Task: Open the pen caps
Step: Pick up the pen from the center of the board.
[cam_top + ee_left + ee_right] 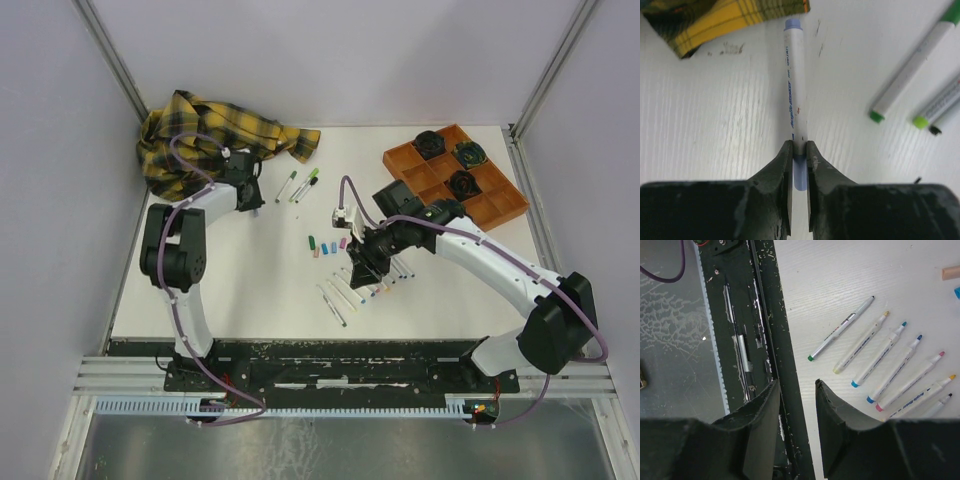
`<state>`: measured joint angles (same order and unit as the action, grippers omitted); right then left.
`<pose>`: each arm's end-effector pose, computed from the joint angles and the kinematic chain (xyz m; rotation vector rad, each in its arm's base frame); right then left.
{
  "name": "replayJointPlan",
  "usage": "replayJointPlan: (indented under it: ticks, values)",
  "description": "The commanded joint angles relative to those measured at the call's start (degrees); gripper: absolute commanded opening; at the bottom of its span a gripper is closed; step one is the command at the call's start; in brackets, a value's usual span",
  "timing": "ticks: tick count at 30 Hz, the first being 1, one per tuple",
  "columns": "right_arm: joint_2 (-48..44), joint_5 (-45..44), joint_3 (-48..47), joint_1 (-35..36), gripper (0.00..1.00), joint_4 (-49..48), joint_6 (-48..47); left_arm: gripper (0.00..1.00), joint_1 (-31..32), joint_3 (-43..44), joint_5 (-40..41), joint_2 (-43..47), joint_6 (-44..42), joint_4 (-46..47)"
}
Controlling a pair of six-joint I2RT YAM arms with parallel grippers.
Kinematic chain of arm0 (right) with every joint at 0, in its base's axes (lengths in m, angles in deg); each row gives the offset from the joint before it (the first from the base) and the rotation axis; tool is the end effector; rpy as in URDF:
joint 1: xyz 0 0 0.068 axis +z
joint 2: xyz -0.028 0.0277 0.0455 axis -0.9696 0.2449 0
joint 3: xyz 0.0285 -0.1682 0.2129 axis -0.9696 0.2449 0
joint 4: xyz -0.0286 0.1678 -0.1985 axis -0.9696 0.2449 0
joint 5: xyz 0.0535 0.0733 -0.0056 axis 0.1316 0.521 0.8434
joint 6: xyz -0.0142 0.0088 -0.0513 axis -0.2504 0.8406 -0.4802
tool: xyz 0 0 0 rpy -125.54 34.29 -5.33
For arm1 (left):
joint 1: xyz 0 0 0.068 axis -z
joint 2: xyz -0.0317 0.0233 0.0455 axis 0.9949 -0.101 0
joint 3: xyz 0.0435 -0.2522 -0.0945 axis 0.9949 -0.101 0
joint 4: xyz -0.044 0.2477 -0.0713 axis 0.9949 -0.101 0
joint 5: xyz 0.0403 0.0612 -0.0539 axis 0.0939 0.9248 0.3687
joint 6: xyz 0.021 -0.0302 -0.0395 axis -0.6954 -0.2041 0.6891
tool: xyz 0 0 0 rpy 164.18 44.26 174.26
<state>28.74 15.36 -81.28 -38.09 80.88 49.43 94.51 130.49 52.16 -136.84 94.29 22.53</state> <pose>0.2121 0.1943 0.2903 -1.4016 2.1705 1.0935 0.4288 -0.0717 0.1672 -0.2652 2.4479 -0.0067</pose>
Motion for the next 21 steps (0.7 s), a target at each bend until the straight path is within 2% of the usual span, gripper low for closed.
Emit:
replayJointPlan:
  ticks: [1, 7, 11, 15, 17, 19, 21]
  values:
    - [-2.4, 2.9, -2.0, -0.5, 0.42, -0.6, -1.3, 0.03, 0.2, -8.8, -2.2, 11.4, 1.8, 8.3]
    - [-3.4, 4.8, -2.0, -0.9, 0.41, -0.6, -2.2, 0.03, 1.0, -21.6, -9.2, 23.3, 4.2, 13.7]
    - [-6.1, 7.3, 0.0, -1.0, 0.40, -5.2, -2.3, 0.03, 1.9, -32.1, -21.4, 32.2, 6.5, 20.1]
    - [-9.7, 11.4, 3.1, -0.9, 0.41, -11.2, -6.3, 0.03, 3.6, -38.9, -33.6, 39.9, 10.2, 26.0]
    - [-11.9, 15.8, 3.6, -0.8, 0.43, -8.9, -18.5, 0.03, 5.3, -41.4, -37.7, 42.8, 12.1, 28.6]
    - [-11.3, 19.9, -0.1, -0.8, 0.47, 5.1, -41.3, 0.03, 7.7, -43.2, -40.4, 45.1, 14.0, 30.8]
    - [-9.4, 21.2, -4.0, -0.8, 0.51, 15.5, -56.6, 0.03, 10.6, -44.2, -42.2, 46.4, 14.8, 31.9]
